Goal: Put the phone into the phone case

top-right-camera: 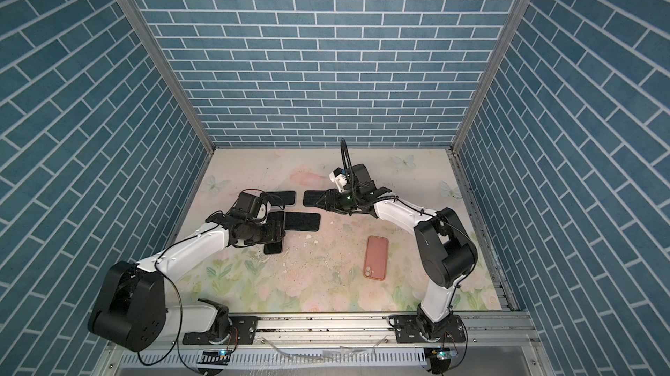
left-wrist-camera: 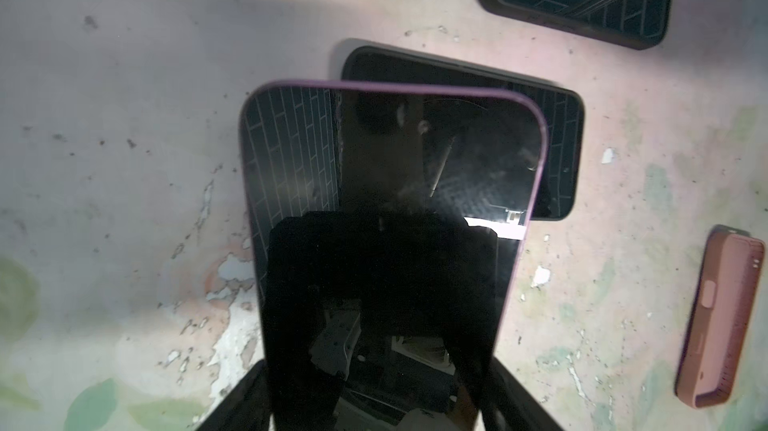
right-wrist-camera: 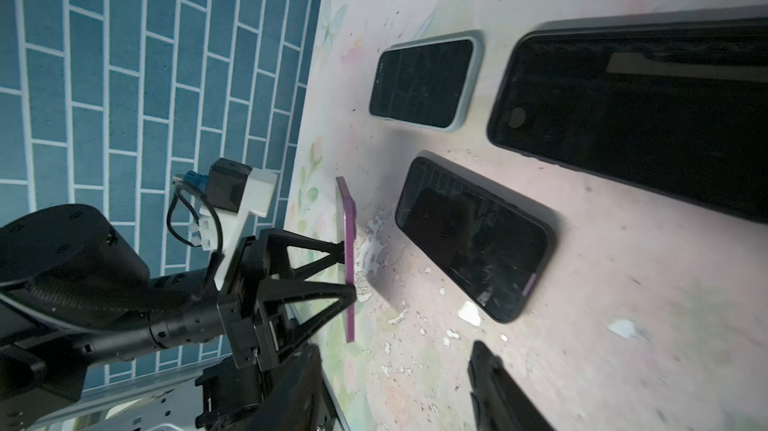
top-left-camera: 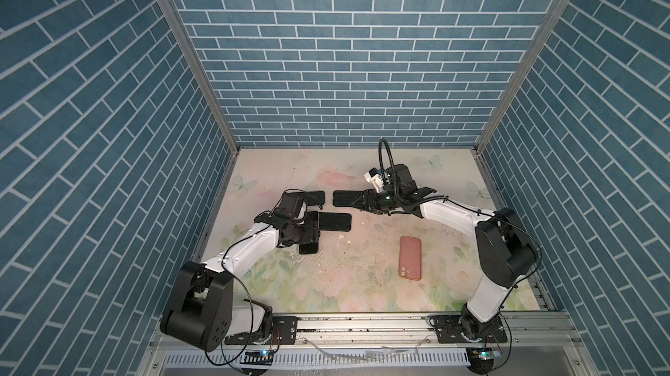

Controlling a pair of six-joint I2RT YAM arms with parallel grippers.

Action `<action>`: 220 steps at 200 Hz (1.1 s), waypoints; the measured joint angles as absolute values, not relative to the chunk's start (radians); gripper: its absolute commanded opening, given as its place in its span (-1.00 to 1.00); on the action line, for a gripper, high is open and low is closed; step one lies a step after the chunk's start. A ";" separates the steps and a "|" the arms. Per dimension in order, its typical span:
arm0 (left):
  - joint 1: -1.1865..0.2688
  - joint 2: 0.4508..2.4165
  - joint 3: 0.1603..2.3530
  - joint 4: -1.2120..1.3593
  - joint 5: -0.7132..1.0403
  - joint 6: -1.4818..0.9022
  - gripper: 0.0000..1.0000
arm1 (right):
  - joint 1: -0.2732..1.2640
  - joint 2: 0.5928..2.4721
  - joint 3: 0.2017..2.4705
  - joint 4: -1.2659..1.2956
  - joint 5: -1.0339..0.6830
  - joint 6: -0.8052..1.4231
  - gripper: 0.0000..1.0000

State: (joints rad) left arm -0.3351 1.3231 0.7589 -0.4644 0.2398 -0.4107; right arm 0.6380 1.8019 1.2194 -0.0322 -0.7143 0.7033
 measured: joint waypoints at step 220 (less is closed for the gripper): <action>-0.445 1.322 0.860 -0.458 0.292 -0.371 0.25 | 0.780 2.089 1.381 0.196 -0.880 0.871 -0.64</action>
State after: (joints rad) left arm -0.4450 1.3216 0.8597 -0.4583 0.2920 -0.3710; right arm 0.7799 2.0888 1.3808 0.1959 -0.8803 0.8711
